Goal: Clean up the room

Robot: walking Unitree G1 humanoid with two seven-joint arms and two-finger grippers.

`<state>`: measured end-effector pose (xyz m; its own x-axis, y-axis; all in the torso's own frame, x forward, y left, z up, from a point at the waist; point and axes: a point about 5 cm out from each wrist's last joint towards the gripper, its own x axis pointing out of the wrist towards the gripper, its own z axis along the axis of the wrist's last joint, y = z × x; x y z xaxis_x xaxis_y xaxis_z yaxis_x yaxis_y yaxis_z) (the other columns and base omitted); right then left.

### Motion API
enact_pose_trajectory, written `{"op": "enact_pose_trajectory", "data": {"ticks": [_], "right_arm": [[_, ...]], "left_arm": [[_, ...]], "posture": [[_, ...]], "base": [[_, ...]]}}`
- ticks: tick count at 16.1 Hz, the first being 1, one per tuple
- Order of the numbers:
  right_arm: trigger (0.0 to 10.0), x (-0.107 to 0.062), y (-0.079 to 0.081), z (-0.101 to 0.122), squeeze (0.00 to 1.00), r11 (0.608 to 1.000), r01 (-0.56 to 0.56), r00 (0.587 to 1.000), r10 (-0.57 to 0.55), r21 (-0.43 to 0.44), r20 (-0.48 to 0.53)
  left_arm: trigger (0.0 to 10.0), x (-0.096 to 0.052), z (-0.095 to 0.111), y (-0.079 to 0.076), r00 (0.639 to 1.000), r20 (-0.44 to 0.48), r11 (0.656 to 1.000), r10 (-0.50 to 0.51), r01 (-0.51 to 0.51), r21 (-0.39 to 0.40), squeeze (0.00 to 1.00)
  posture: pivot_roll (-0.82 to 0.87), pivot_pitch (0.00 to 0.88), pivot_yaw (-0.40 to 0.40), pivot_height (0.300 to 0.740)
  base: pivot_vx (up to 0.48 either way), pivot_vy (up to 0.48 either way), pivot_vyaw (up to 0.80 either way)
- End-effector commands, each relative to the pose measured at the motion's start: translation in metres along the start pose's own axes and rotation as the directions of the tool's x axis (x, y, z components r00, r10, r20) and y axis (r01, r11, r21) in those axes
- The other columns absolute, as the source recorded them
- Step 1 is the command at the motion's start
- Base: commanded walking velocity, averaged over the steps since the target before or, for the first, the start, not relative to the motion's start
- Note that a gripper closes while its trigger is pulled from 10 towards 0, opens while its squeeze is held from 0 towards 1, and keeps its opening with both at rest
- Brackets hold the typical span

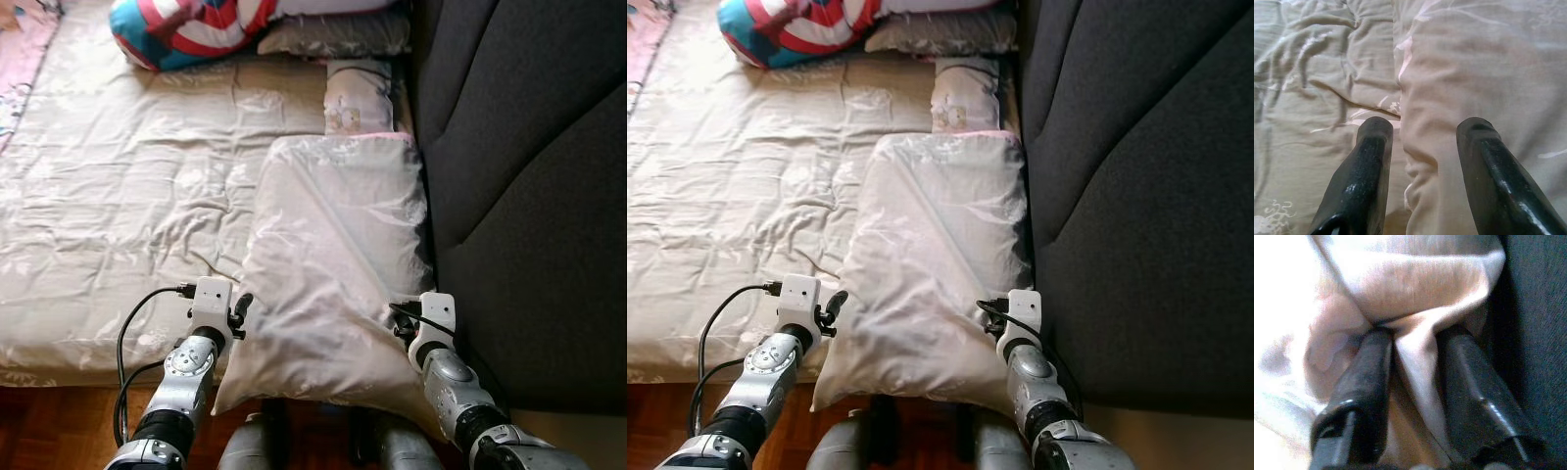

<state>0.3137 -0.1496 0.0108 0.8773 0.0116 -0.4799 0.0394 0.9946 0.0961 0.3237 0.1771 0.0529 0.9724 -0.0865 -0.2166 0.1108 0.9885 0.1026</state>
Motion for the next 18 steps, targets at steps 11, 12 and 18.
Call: {"op": "enact_pose_trajectory", "data": {"ticks": [11, 12, 18], "right_arm": [[10.0, -0.007, -0.015, 0.023, 0.0, 0.998, 0.07, 0.961, -0.066, -0.005, 0.269], [10.0, -0.008, -0.014, 0.023, 0.0, 0.998, 0.064, 0.958, -0.062, 0.002, 0.28], [10.0, -0.022, -0.028, 0.008, 0.0, 0.99, 0.115, 0.934, -0.136, 0.083, 0.331]], "left_arm": [[10.0, -0.003, 0.008, 0.004, 0.996, 0.094, 1.0, 0.01, -0.008, -0.014, 0.0], [10.0, -0.003, 0.01, 0.004, 0.995, 0.104, 1.0, 0.009, -0.008, -0.012, 0.0], [10.0, -0.007, 0.021, 0.011, 0.981, 0.188, 0.998, 0.04, -0.048, 0.04, 0.0]], "posture": [[-0.05, 0.082, 0.053, 0.74], [-0.05, 0.079, 0.053, 0.74], [-0.08, 0.012, 0.043, 0.74]], "base": [[0.0, 0.0, 0.0], [0.0, 0.0, 0.0], [0.0, 0.0, 0.0]]}}
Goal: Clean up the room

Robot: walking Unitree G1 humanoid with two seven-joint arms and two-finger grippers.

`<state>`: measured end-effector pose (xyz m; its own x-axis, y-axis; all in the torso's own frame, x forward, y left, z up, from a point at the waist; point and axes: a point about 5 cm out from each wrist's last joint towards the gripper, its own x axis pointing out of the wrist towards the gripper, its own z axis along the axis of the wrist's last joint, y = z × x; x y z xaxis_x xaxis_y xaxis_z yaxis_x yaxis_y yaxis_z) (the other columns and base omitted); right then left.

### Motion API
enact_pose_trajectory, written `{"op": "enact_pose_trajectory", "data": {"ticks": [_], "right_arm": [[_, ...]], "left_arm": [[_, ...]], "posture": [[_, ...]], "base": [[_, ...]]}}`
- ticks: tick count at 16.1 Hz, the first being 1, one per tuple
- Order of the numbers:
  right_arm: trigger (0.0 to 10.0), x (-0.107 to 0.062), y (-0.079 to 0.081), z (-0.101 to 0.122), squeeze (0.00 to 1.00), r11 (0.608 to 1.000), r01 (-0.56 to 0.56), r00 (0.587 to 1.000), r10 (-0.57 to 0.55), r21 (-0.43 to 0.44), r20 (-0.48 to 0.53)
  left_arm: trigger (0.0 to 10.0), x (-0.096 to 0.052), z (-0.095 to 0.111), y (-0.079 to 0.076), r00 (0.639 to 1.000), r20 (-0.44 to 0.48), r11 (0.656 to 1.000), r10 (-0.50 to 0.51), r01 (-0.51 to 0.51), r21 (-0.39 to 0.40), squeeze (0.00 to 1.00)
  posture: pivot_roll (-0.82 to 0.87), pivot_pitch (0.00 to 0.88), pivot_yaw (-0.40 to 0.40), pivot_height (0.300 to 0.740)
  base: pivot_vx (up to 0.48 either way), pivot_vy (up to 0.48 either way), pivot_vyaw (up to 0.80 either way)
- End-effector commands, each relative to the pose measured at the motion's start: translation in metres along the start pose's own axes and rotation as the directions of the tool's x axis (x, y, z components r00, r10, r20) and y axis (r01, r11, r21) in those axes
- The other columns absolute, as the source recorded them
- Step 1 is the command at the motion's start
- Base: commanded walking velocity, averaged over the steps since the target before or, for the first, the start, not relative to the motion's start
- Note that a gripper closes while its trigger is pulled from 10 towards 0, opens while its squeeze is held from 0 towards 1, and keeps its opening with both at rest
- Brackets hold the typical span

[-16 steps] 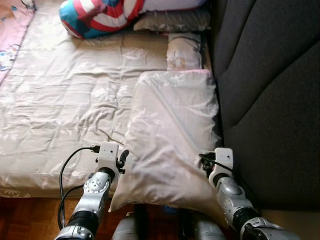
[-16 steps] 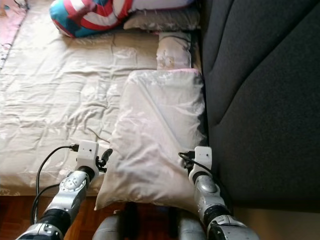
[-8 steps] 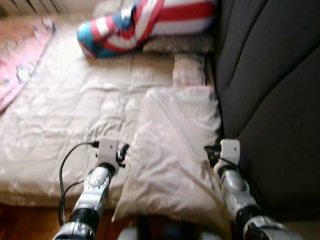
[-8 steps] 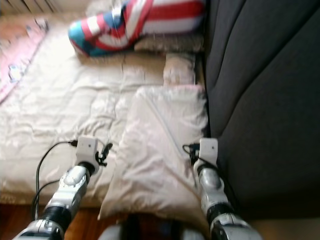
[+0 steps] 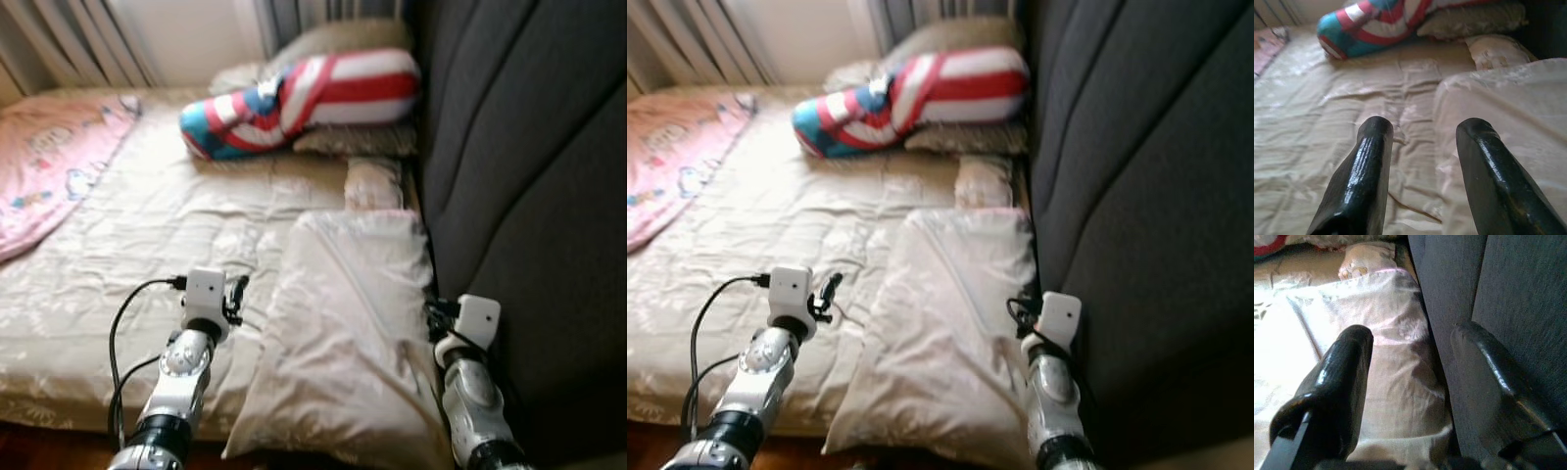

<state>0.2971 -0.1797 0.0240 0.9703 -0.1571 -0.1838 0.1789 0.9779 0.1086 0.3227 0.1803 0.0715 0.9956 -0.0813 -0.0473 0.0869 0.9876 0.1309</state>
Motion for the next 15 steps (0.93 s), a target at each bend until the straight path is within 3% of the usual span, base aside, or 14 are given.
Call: {"op": "enact_pose_trajectory", "data": {"ticks": [1, 3, 6, 15], "right_arm": [[10.0, -0.001, 0.001, 0.001, 0.0, 1.0, -0.014, 1.0, 0.014, -0.012, 0.008], [10.0, 0.0, -0.002, 0.003, 0.0, 1.0, -0.011, 1.0, 0.011, -0.011, 0.011], [10.0, 0.003, -0.001, 0.007, 0.0, 1.0, -0.022, 1.0, 0.022, -0.01, 0.017], [10.0, -0.003, 0.005, -0.004, 0.0, 0.998, -0.056, 0.998, 0.056, -0.011, -0.03]], "left_arm": [[10.0, -0.001, 0.005, 0.006, 0.999, 0.032, 0.999, 0.014, -0.016, 0.039, 0.0], [10.0, 0.001, 0.002, -0.001, 0.999, 0.016, 0.999, 0.034, -0.033, -0.035, 0.0], [10.0, -0.003, -0.005, -0.015, 1.0, -0.006, 0.998, 0.015, -0.015, -0.055, 0.0], [10.0, -0.011, -0.014, -0.01, 0.998, -0.036, 0.997, 0.052, -0.053, -0.049, 0.0]], "posture": [[-0.08, 0.006, 0.037, 0.74], [-0.08, 0.0, 0.028, 0.74], [-0.09, 0.0, 0.03, 0.74], [-0.08, 0.0, 0.019, 0.74]], "base": [[0.0, 0.0, 0.0], [0.0, 0.0, 0.0], [0.0, 0.0, 0.0], [0.0, 0.057, 0.0]]}}
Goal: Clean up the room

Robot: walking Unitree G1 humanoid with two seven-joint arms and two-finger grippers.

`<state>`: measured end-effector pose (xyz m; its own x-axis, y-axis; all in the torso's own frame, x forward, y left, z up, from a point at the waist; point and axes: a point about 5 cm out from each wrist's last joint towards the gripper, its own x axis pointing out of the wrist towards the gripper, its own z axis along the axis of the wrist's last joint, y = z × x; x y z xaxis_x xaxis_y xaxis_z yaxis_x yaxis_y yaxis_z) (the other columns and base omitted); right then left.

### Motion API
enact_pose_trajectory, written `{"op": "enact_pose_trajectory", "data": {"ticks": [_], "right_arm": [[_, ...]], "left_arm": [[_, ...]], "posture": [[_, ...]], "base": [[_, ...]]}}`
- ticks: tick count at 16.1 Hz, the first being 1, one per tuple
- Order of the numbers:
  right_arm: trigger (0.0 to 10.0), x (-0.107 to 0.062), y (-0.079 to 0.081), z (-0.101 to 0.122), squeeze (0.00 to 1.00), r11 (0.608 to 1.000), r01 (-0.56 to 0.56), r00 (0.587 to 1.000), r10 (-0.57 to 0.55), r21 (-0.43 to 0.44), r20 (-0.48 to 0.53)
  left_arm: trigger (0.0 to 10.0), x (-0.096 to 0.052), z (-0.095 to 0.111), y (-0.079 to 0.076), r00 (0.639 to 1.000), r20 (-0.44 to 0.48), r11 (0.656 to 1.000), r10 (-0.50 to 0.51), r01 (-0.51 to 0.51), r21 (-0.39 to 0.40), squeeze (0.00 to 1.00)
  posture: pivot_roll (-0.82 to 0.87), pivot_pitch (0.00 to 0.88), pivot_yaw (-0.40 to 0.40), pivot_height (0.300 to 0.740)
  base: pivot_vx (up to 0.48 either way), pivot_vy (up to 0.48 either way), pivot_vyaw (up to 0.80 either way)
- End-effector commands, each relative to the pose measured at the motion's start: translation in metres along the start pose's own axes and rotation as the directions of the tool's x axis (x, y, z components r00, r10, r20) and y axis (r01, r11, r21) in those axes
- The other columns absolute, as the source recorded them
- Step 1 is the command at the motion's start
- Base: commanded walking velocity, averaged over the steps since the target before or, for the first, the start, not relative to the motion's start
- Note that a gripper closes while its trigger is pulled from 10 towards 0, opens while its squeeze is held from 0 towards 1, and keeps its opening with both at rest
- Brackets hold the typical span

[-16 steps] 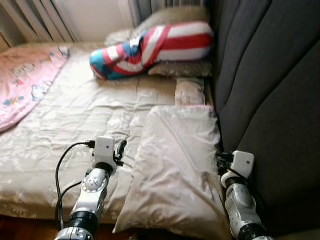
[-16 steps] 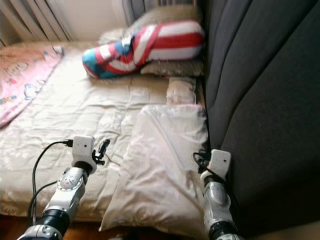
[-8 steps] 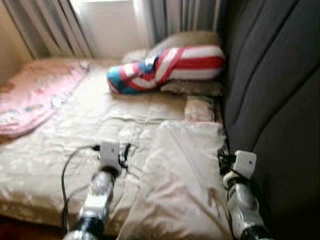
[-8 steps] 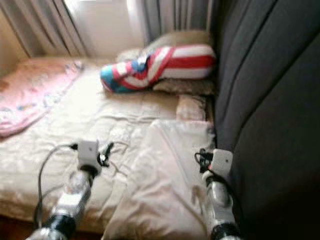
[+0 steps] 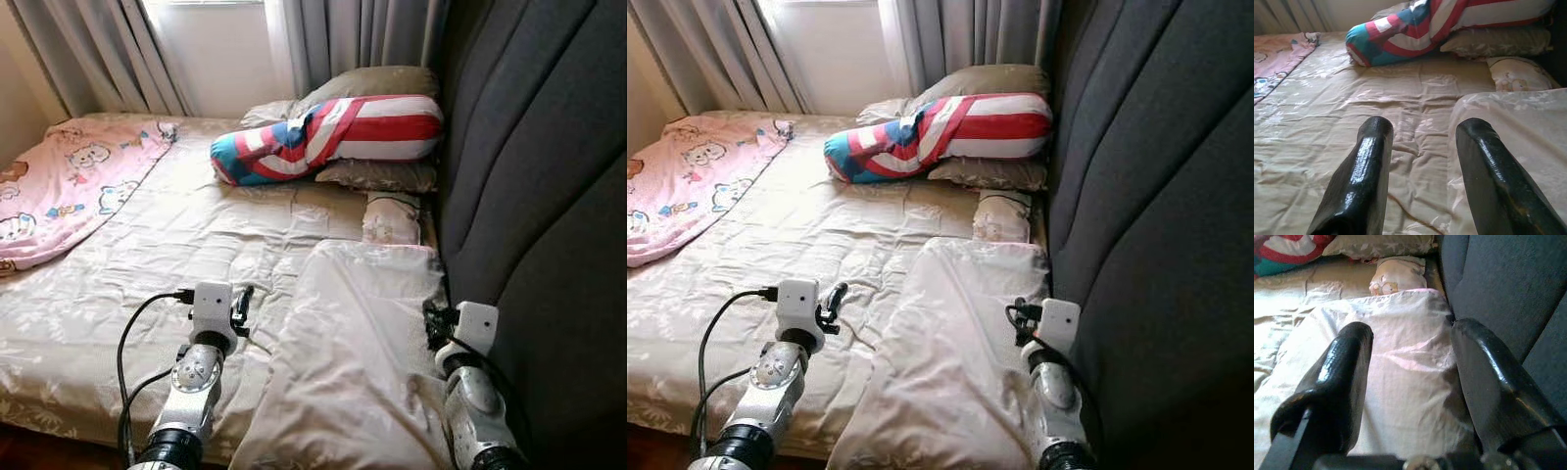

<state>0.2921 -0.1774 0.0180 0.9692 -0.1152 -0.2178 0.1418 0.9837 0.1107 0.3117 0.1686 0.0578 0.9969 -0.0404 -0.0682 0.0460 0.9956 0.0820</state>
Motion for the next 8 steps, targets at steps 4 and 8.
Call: {"op": "enact_pose_trajectory", "data": {"ticks": [4, 8], "right_arm": [[10.0, 0.0015, 0.0062, 0.0029, 0.0, 1.0, -0.024, 1.0, 0.024, -0.005, 0.003], [10.0, -0.0004, 0.0091, -0.0017, 0.0, 1.0, -0.027, 0.999, 0.027, -0.007, -0.019]], "left_arm": [[10.0, -0.0003, -0.0006, 0.0033, 1.0, -0.013, 1.0, 0.014, -0.014, 0.004, 0.0], [10.0, -0.0007, -0.0008, 0.0067, 1.0, -0.018, 1.0, 0.019, -0.019, 0.009, 0.0]], "posture": [[-0.08, 0.0, 0.018, 0.74], [-0.07, 0.0, 0.028, 0.74]], "base": [[0.0, 0.278, 0.0], [0.0, 0.285, 0.0]]}}
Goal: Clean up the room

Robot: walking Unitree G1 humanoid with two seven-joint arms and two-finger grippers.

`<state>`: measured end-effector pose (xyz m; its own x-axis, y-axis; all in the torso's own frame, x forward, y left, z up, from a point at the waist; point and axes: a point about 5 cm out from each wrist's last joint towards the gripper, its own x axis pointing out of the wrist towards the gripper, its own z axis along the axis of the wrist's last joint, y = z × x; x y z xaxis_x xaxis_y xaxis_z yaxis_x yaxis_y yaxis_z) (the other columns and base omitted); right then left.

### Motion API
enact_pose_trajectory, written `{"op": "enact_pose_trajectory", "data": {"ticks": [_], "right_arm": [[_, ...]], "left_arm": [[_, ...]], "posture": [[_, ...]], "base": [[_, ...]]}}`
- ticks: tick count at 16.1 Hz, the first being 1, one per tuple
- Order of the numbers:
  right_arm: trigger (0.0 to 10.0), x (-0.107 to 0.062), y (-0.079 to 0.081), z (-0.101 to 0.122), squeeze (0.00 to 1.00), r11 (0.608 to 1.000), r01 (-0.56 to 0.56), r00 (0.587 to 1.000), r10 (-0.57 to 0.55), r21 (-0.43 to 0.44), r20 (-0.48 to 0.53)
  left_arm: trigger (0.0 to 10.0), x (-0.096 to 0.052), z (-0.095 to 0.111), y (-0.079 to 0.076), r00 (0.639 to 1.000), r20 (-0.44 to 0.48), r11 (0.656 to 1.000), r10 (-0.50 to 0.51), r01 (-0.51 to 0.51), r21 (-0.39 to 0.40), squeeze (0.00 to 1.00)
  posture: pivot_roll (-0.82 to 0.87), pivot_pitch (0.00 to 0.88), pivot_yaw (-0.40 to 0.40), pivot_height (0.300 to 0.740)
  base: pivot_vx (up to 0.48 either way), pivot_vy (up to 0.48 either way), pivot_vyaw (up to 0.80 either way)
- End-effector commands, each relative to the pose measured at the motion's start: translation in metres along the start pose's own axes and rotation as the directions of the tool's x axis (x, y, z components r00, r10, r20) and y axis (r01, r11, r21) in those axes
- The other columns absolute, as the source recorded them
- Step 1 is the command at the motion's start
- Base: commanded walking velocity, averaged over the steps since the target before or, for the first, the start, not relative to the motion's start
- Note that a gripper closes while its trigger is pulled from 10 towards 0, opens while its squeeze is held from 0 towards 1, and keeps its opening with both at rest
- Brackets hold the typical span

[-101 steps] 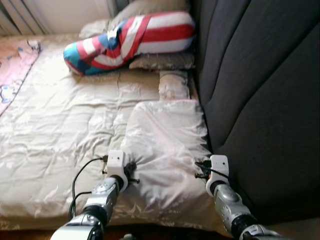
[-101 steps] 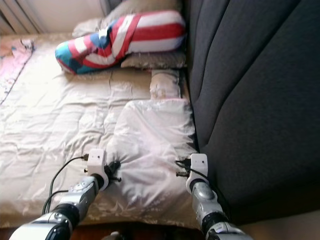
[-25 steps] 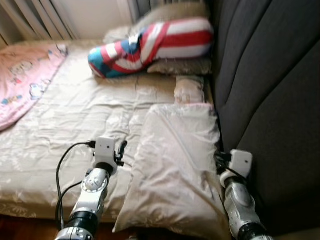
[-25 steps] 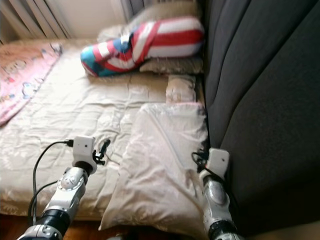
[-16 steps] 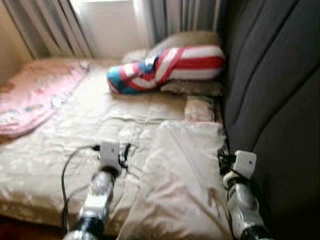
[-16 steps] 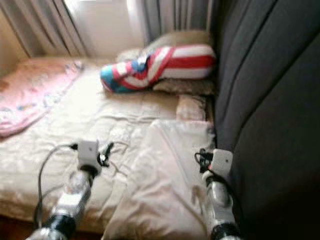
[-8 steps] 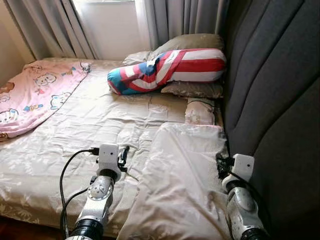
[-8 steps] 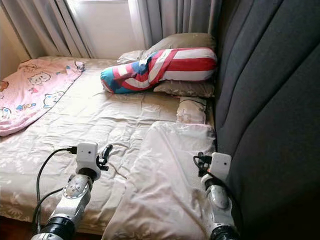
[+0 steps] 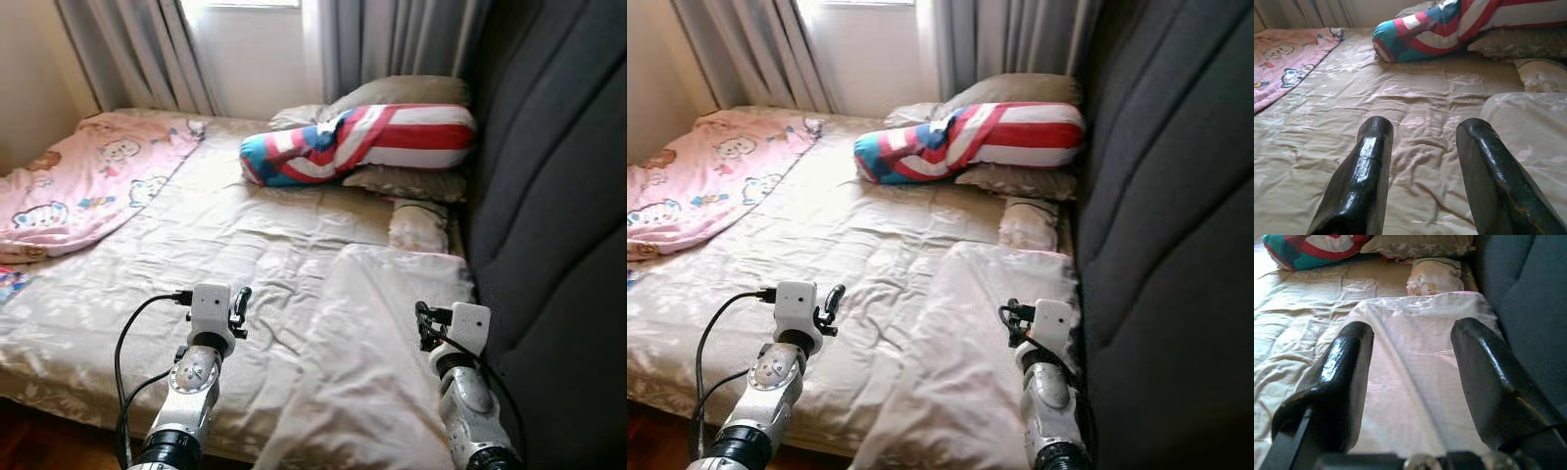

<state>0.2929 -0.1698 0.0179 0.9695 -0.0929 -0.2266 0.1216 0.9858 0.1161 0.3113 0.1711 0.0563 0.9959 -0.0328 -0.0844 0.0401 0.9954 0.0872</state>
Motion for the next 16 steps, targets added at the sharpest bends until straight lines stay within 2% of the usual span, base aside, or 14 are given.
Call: {"op": "enact_pose_trajectory", "data": {"ticks": [1, 16], "right_arm": [[10.0, -0.0004, 0.0004, -0.0004, 0.0, 1.0, -0.001, 1.0, 0.001, -0.002, -0.005], [10.0, -0.0012, 0.007, -0.0046, 0.0, 1.0, -0.008, 0.999, 0.008, 0.009, -0.037]], "left_arm": [[10.0, -0.0002, 0.0014, 0.0036, 1.0, 0.001, 1.0, 0.007, -0.007, 0.009, 0.0], [10.0, -0.0036, -0.0007, 0.0065, 1.0, -0.014, 1.0, 0.005, -0.004, 0.011, 0.0]], "posture": [[-0.07, 0.004, 0.03, 0.74], [-0.07, 0.035, 0.044, 0.74]], "base": [[0.0, 0.292, 0.0], [0.0, 0.293, 0.0]]}}
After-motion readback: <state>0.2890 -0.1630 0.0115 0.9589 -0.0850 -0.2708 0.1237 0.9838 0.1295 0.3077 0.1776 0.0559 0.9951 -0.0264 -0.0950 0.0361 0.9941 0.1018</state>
